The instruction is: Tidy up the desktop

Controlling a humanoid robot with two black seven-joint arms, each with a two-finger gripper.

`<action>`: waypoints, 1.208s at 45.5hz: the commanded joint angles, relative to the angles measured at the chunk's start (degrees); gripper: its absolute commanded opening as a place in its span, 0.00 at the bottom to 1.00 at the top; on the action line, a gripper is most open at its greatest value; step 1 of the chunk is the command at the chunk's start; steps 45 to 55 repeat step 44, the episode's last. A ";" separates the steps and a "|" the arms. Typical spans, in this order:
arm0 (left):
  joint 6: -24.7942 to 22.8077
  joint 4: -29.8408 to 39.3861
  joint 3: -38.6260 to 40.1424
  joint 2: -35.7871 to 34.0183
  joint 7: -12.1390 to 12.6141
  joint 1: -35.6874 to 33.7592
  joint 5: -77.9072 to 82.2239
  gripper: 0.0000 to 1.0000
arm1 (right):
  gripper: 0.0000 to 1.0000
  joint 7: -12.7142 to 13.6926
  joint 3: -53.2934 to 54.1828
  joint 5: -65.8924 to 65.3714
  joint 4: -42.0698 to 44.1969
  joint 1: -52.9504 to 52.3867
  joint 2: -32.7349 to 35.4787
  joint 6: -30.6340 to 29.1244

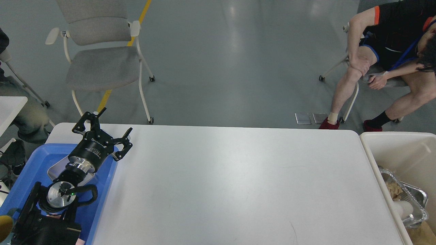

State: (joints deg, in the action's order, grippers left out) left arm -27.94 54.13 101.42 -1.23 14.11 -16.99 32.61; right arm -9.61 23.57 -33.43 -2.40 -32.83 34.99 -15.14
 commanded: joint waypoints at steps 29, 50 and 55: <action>0.00 0.27 0.00 0.26 -0.04 0.47 0.00 0.97 | 1.00 -18.69 31.63 19.02 -32.20 0.83 -10.73 -6.83; 0.08 0.27 0.00 0.35 -0.04 0.55 0.00 0.97 | 1.00 -16.58 31.71 18.58 -39.08 3.82 -14.77 7.05; 0.08 0.27 0.00 0.35 -0.04 0.55 0.00 0.97 | 1.00 -16.58 31.71 18.58 -39.08 3.82 -14.77 7.05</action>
